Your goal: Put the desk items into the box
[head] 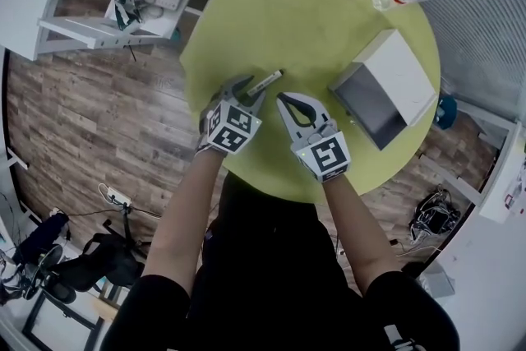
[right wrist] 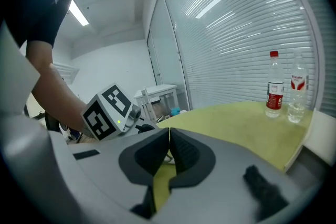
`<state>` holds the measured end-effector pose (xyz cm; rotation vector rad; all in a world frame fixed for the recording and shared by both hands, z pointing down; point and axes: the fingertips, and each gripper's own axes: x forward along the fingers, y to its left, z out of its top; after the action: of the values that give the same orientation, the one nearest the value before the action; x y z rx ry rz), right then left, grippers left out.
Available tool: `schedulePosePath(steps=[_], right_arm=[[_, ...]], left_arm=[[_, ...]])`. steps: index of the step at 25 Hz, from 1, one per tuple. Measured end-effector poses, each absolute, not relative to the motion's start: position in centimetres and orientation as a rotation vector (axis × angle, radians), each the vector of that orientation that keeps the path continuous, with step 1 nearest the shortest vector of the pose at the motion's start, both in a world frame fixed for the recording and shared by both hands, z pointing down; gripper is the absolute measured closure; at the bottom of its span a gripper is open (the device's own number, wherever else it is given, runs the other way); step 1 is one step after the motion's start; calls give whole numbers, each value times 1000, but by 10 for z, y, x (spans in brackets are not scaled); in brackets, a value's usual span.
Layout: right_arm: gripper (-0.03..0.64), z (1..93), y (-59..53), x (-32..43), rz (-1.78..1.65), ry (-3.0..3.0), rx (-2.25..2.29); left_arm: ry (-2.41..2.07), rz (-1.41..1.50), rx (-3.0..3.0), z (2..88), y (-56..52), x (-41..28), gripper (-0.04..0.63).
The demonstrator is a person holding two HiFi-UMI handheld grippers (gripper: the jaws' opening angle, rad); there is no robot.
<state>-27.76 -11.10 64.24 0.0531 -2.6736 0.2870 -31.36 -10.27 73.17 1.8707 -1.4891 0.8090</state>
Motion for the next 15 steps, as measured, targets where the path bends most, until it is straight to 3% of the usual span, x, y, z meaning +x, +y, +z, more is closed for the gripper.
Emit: schedulePosePath(steps=[15], right_arm=[[598, 627, -127, -250, 367, -2694, 128]], left_arm=[[-1437, 915, 1782, 750, -104, -307, 480]])
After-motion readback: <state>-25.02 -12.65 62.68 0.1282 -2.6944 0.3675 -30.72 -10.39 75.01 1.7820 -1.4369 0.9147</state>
